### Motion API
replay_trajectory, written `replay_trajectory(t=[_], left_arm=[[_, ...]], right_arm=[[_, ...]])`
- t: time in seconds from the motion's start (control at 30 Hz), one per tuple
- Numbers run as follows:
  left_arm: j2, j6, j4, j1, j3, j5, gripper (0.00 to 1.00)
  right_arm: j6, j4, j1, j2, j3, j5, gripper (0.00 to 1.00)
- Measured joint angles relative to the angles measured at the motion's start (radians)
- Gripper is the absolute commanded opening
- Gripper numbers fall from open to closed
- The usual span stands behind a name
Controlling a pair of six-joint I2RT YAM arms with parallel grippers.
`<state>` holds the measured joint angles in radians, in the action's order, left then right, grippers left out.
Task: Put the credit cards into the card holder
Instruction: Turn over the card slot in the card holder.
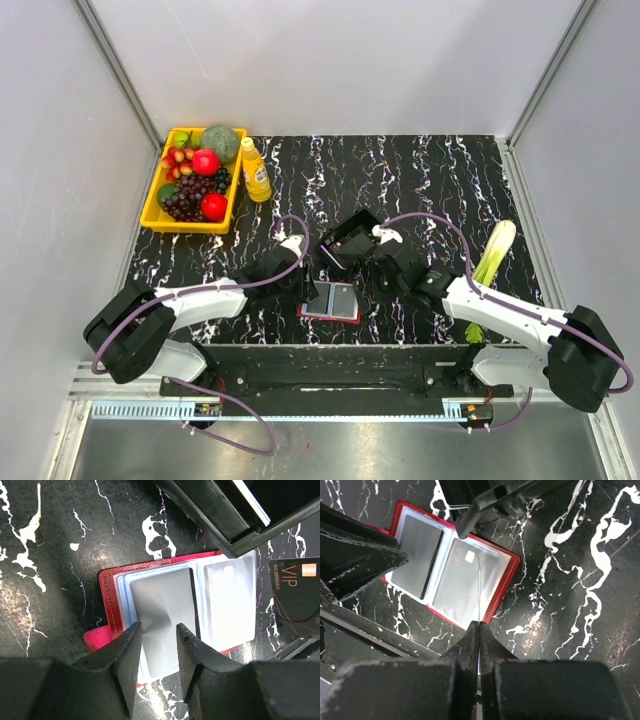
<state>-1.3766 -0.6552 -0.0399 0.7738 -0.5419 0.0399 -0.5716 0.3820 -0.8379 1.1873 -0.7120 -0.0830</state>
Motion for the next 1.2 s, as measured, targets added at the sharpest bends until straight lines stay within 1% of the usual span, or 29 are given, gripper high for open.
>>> replay_trajectory(t=[0.2,0.27,0.33,0.4,0.47,0.63,0.7,0.77,0.97,1.1,1.2], left_arm=[[0.000,-0.001,0.001,0.000,0.000,-0.013,0.39],[0.000,-0.003,0.001,0.000,0.000,-0.019,0.37],[0.001,-0.005,0.002,0.000,0.000,-0.027,0.41],[0.010,-0.006,0.012,0.001,0.000,-0.047,0.41],[0.023,-0.007,0.027,0.001,0.000,-0.063,0.38],[0.018,-0.008,0.050,0.001,-0.002,-0.079,0.38],[0.014,-0.008,0.048,0.002,-0.002,-0.078,0.35],[0.014,-0.009,0.044,0.002,-0.002,-0.077,0.37],[0.048,-0.019,0.048,0.009,0.001,-0.084,0.39],[0.090,-0.019,0.047,0.009,0.001,-0.089,0.39],[0.093,-0.019,0.047,0.009,0.000,-0.089,0.38]], right_arm=[[-0.006,-0.043,0.000,0.004,0.007,0.023,0.00],[-0.006,-0.051,0.000,0.005,0.011,0.024,0.00],[-0.007,-0.056,0.000,0.005,0.016,0.025,0.00],[-0.010,-0.058,0.000,0.005,0.020,0.025,0.00],[-0.010,-0.061,0.000,0.005,0.023,0.025,0.00],[-0.010,-0.066,0.000,0.006,0.025,0.025,0.00],[-0.010,-0.071,0.000,0.006,0.026,0.025,0.00],[-0.010,-0.071,0.000,0.006,0.027,0.025,0.00],[-0.011,-0.077,0.000,0.009,0.034,0.025,0.00],[-0.011,-0.082,0.000,0.023,0.036,0.025,0.00],[-0.011,-0.085,0.000,0.032,0.036,0.025,0.00]])
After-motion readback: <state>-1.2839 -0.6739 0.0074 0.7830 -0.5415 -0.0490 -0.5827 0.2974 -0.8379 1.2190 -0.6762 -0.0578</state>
